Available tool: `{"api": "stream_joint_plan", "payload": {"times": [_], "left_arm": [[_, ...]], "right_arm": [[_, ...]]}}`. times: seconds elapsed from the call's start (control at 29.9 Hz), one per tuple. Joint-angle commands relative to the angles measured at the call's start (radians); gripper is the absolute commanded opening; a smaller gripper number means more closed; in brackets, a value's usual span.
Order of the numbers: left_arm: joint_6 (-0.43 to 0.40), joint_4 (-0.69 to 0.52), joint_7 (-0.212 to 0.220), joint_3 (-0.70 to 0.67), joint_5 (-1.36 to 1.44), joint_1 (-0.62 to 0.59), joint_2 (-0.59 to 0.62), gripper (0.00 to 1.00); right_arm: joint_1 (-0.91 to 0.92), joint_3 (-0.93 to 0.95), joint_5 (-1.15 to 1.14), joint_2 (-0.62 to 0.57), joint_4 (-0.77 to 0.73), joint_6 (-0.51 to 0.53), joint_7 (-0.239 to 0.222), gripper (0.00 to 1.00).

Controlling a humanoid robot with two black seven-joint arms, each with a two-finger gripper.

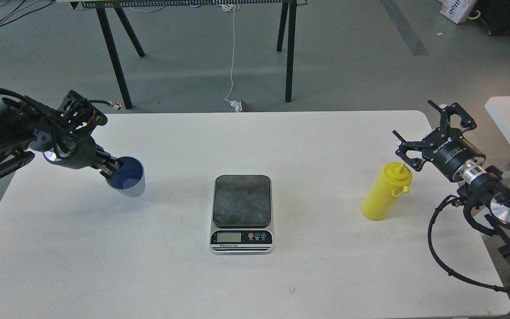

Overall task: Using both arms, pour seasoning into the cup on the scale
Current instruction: 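Lift the blue cup and carry it over the scale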

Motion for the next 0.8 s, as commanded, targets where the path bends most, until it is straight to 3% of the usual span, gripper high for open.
{"api": "stream_joint_plan", "payload": {"times": [0.0,0.23,0.43,0.77], "left_arm": [[0.0,-0.008,0.0,-0.007,-0.021,-0.098,-0.014,0.04],[0.0,-0.008,0.0,-0.007,-0.133,-0.236,-0.189,0.04],[0.0,-0.011,0.0,0.005,-0.131,-0.242,-0.375,0.04],[0.0,-0.037,0.0,0.127,-0.122,-0.207,-0.389,0.04]], "right_arm": [[0.002,0.0,0.0,0.0,0.0,0.0,0.0,0.99],[0.0,0.0,0.0,0.0,-0.001,0.0,0.0,0.99],[0.0,0.002,0.0,0.002,-0.015,0.0,0.0,0.99],[-0.002,0.002,0.0,0.003,-0.024,0.0,0.002,0.99]]}}
